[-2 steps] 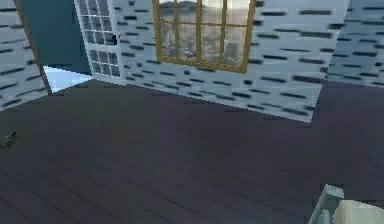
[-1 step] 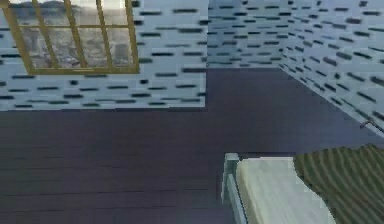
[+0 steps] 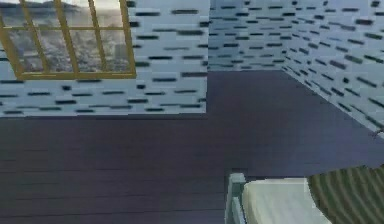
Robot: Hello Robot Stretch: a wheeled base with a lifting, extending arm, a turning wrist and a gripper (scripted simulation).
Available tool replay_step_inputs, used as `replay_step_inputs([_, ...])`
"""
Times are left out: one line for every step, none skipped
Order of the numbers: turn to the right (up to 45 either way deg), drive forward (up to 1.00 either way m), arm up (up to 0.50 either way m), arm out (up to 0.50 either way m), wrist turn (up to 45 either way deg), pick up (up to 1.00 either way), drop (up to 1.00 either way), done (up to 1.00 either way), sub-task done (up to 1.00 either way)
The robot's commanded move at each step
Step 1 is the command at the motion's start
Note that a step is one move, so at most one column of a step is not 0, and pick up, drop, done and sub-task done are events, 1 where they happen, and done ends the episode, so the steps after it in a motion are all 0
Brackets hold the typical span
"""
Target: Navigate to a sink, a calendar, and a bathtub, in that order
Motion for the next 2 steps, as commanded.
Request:
replay_step_inputs([-42.0,0.0,0.0,0.0,0.0,0.0,0.0,0.0,0.0])
replay_step_inputs([0.0,0.45,0.0,0.0,0.0,0.0,0.0,0.0,0.0])
